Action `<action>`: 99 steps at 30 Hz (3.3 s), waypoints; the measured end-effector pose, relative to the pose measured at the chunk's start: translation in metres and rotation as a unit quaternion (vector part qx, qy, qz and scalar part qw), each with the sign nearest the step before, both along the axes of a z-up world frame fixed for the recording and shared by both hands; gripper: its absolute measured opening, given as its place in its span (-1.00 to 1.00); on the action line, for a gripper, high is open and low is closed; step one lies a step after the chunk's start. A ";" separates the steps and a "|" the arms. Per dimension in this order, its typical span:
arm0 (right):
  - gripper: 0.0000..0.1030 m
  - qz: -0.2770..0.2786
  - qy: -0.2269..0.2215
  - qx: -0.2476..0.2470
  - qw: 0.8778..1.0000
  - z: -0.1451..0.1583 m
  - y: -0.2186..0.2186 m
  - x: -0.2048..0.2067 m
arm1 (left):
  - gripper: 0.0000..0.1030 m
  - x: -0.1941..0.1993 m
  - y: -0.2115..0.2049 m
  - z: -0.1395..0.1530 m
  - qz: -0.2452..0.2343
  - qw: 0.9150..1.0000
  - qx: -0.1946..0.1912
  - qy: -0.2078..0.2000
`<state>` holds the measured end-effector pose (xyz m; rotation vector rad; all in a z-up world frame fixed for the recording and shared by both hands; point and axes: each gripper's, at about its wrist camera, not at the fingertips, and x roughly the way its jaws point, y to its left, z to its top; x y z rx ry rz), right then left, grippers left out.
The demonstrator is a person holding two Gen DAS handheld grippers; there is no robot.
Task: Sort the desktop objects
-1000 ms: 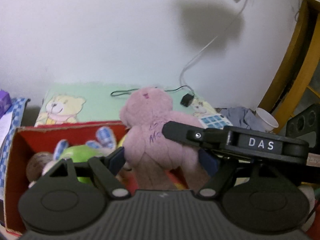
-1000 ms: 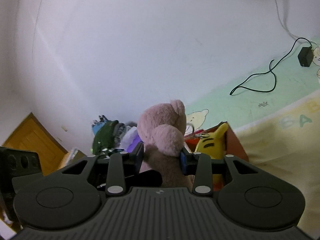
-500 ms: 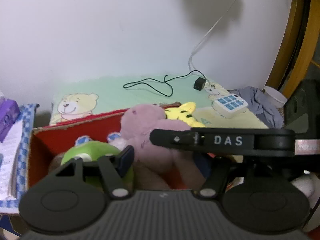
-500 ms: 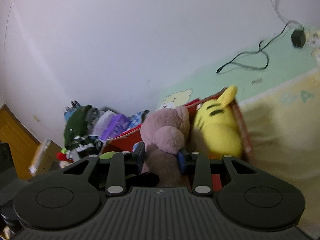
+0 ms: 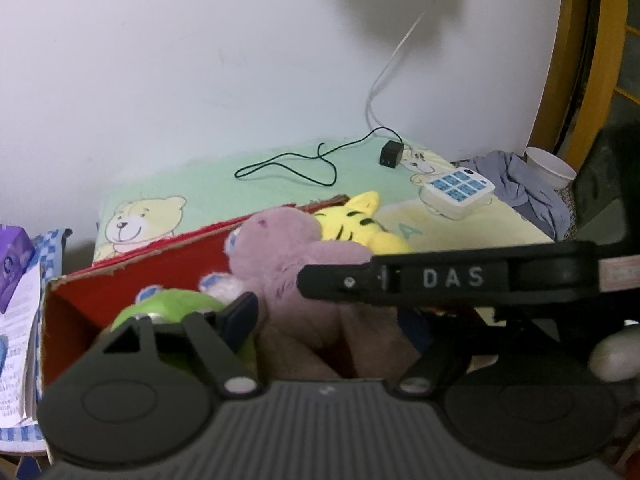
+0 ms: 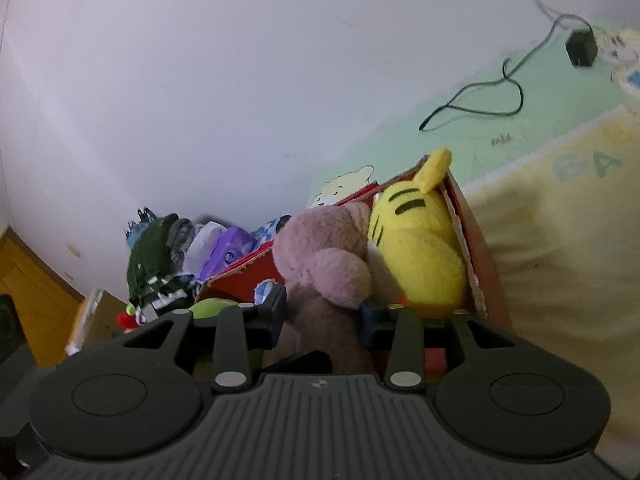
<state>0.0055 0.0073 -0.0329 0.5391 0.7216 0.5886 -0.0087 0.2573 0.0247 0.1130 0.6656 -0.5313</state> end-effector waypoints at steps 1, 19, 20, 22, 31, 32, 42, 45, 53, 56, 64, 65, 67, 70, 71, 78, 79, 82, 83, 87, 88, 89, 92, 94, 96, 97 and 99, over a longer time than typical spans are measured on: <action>-0.18 0.001 -0.007 -0.010 1.000 0.003 0.001 -0.003 | 0.55 0.000 0.001 0.000 0.000 1.000 0.001 -0.001; -0.36 -0.024 0.016 -0.012 1.000 0.009 -0.003 -0.015 | 0.64 -0.012 0.004 0.009 0.003 1.000 -0.009 0.008; -0.36 -0.028 0.012 -0.012 0.999 0.013 -0.006 -0.018 | 0.69 -0.015 0.004 0.011 0.008 1.000 -0.009 0.004; -0.36 -0.039 -0.002 -0.014 0.999 0.023 -0.013 -0.025 | 0.78 -0.019 0.003 0.014 0.016 1.000 -0.008 0.000; -0.14 -0.070 -0.034 -0.124 0.989 0.054 -0.026 -0.051 | 0.94 -0.037 -0.016 0.030 0.113 0.993 0.041 0.005; -0.15 -0.070 -0.035 -0.135 0.988 0.054 -0.027 -0.052 | 0.94 -0.038 -0.016 0.032 0.127 0.991 0.043 0.006; -0.15 -0.037 -0.022 -0.179 0.983 0.055 -0.044 -0.052 | 0.94 -0.050 -0.033 0.035 0.256 0.963 0.063 0.055; -0.15 -0.020 -0.025 -0.197 0.980 0.055 -0.049 -0.054 | 0.94 -0.054 -0.039 0.030 0.280 0.955 0.065 0.080; -0.14 0.018 -0.018 -0.212 0.977 0.050 -0.062 -0.058 | 0.95 -0.071 -0.053 0.017 0.345 0.930 0.076 0.106; -0.13 0.034 -0.013 -0.216 0.976 0.045 -0.064 -0.059 | 0.95 -0.077 -0.060 0.006 0.366 0.918 0.101 0.115; 0.03 0.053 -0.001 -0.233 0.971 0.035 -0.064 -0.065 | 0.95 -0.080 -0.062 -0.010 0.370 0.909 0.122 0.148; 0.05 0.053 -0.001 -0.234 0.971 0.035 -0.063 -0.066 | 0.95 -0.080 -0.061 -0.011 0.368 0.910 0.119 0.150; 0.07 0.055 -0.003 -0.234 0.971 0.034 -0.061 -0.068 | 0.95 -0.078 -0.057 -0.012 0.367 0.910 0.119 0.155; 0.08 0.044 -0.001 -0.244 0.969 0.033 -0.056 -0.070 | 0.95 -0.075 -0.053 -0.012 0.365 0.908 0.132 0.157; 0.10 0.039 0.004 -0.245 0.969 0.032 -0.054 -0.071 | 0.95 -0.074 -0.050 -0.013 0.363 0.908 0.136 0.159; 0.49 0.020 0.004 -0.264 0.964 0.038 -0.028 -0.081 | 0.95 -0.070 -0.026 -0.012 0.344 0.915 0.134 0.163; 0.51 0.016 0.005 -0.263 0.965 0.039 -0.025 -0.083 | 0.95 -0.070 -0.023 -0.011 0.342 0.916 0.137 0.161; 0.54 0.007 0.007 -0.267 0.964 0.041 -0.016 -0.086 | 0.95 -0.068 -0.013 -0.009 0.337 0.917 0.140 0.162; 0.55 0.004 0.008 -0.268 0.963 0.042 -0.013 -0.088 | 0.95 -0.069 -0.010 -0.008 0.333 0.919 0.137 0.163; 0.54 -0.009 0.016 -0.263 0.965 0.043 -0.003 -0.092 | 0.94 -0.072 -0.004 0.000 0.319 0.926 0.137 0.149; 0.54 -0.013 0.017 -0.264 0.964 0.044 -0.001 -0.093 | 0.95 -0.072 -0.003 0.001 0.317 0.927 0.140 0.145; 0.54 -0.016 0.017 -0.265 0.964 0.044 0.001 -0.094 | 0.95 -0.072 -0.001 0.001 0.315 0.927 0.141 0.144; 0.54 -0.026 0.022 -0.264 0.964 0.045 0.006 -0.097 | 0.95 -0.071 0.005 0.002 0.312 0.928 0.137 0.150; 0.54 -0.034 0.024 -0.264 0.964 0.045 0.008 -0.098 | 0.95 -0.070 0.008 0.002 0.308 0.929 0.140 0.149; 0.54 -0.039 0.028 -0.265 0.963 0.045 0.011 -0.099 | 0.95 -0.071 0.010 0.003 0.307 0.930 0.141 0.146; 0.54 -0.045 0.028 -0.269 0.962 0.045 0.013 -0.100 | 0.95 -0.072 0.011 0.004 0.305 0.931 0.139 0.143; 0.54 -0.050 0.028 -0.271 0.961 0.046 0.013 -0.100 | 0.95 -0.073 0.014 0.006 0.303 0.933 0.137 0.140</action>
